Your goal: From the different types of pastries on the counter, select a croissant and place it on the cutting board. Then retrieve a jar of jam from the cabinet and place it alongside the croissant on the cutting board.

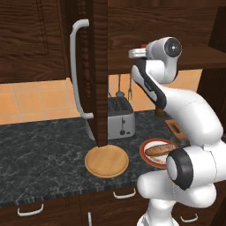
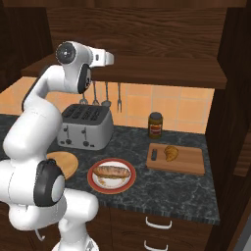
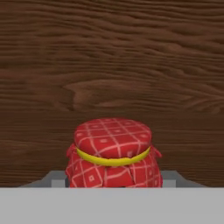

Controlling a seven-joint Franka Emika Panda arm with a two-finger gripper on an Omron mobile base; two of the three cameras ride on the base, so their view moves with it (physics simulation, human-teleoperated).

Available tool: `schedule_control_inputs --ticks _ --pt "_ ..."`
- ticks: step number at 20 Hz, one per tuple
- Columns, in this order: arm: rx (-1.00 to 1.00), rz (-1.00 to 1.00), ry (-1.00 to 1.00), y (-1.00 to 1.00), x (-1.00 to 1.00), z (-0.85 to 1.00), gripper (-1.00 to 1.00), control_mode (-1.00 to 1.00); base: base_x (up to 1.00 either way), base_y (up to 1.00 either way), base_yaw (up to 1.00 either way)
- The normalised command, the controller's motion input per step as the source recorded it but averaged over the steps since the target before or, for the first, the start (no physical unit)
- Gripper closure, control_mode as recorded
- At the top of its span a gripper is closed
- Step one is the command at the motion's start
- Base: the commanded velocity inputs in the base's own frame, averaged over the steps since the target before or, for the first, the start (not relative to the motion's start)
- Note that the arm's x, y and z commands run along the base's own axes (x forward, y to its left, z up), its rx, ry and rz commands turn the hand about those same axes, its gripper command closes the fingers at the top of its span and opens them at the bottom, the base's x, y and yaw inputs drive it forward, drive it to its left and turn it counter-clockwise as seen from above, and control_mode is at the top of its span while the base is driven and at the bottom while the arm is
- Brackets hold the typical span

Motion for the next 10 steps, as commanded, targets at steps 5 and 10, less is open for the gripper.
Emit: schedule_control_inputs --ticks 5,10 --pt "0.0 0.0 -0.05 0.0 -0.75 0.0 1.0 -1.0 0.0 0.0 0.0" --pt "0.0 -0.02 -0.07 0.0 -0.81 0.05 1.0 -1.0 0.0 0.0 0.0"
